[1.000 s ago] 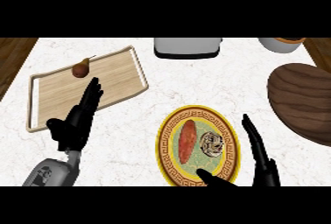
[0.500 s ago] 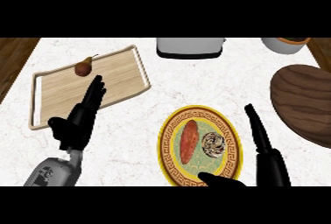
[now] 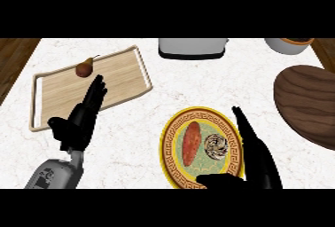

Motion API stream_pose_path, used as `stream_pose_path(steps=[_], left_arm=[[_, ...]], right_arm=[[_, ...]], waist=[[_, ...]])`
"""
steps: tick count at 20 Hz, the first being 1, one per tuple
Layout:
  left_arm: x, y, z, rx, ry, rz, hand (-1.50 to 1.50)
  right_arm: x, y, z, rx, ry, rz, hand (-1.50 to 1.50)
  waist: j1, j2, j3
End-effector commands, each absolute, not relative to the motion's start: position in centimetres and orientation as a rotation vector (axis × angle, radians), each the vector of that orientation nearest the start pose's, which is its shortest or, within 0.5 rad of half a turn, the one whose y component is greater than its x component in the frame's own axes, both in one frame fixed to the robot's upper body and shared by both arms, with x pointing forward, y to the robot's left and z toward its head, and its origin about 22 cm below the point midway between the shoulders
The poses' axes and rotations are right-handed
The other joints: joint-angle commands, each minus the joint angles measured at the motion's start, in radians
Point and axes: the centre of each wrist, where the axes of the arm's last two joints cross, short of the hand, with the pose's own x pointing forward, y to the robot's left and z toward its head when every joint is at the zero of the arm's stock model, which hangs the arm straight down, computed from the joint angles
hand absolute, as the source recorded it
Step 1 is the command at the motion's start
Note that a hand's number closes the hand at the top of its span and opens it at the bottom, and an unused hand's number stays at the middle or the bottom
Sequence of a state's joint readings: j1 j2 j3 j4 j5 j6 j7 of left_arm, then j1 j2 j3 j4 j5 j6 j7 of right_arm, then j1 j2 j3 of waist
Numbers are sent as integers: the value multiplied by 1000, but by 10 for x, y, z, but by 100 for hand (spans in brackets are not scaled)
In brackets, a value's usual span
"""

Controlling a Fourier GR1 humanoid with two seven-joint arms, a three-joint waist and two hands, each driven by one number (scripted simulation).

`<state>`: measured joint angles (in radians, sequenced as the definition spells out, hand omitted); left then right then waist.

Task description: Pick the cupcake from the plate and place it in the bowl

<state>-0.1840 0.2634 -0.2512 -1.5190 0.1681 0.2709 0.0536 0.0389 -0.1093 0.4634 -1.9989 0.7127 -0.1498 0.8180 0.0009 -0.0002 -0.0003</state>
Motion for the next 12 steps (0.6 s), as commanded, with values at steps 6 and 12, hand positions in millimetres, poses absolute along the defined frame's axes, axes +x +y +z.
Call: stream_pose_path(steps=[6,12], left_arm=[[272,212,48,69,-1595,-104,0],[283,211,26,65,-1607,-97,0]], right_arm=[[190,-174,57,-520,-1281,445,-150],[191,-179,64,-413,-1357,361,-150]], waist=[[-2,-1,1],[-4,1,1]])
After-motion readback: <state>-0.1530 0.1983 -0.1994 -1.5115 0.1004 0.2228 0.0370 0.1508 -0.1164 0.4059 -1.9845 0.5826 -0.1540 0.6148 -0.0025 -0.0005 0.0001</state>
